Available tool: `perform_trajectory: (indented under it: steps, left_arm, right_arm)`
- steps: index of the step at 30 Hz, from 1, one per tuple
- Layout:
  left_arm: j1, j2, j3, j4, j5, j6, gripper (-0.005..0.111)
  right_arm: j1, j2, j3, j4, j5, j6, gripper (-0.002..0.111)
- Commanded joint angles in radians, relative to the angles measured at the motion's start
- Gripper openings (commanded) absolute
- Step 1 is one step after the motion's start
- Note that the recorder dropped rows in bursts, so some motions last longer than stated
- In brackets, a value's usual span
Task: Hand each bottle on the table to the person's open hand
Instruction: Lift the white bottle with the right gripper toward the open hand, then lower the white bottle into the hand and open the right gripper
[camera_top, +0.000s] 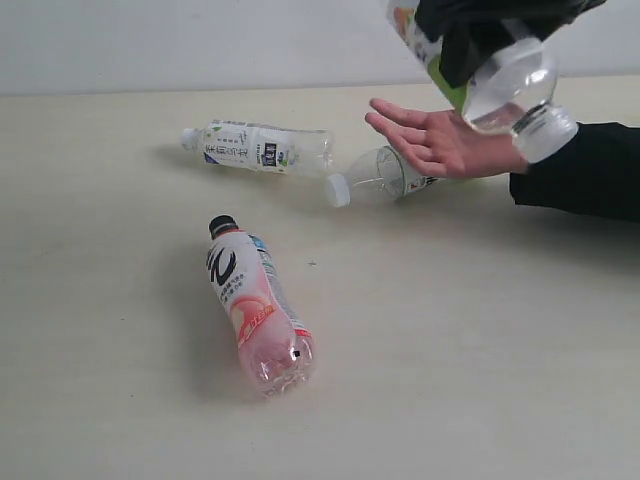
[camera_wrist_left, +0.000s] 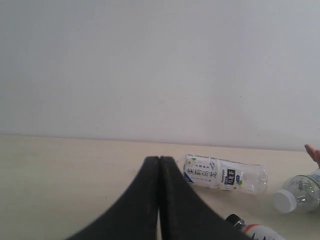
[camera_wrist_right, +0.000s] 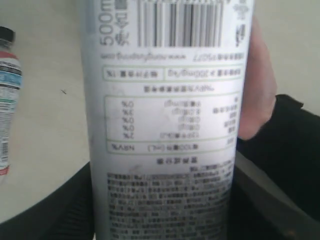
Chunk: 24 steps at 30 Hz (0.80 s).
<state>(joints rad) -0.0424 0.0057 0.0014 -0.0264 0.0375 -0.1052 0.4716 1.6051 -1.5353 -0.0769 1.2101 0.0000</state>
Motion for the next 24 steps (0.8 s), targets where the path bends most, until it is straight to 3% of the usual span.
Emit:
perform_trajectory:
  steps: [1, 12, 24]
  left_arm:
    - [0.003, -0.006, -0.001, -0.004, -0.003, -0.002, 0.0]
    - [0.003, -0.006, -0.001, -0.004, -0.003, -0.002, 0.0]
    - [0.003, -0.006, -0.001, -0.004, -0.003, -0.002, 0.0]
  right_arm:
    - [-0.038, 0.14, -0.008, -0.009, -0.058, 0.037, 0.0]
    - [-0.107, 0.343, -0.008, -0.012, -0.121, 0.105, 0.0]
    - [-0.107, 0.365, -0.008, 0.006, -0.126, 0.105, 0.001]
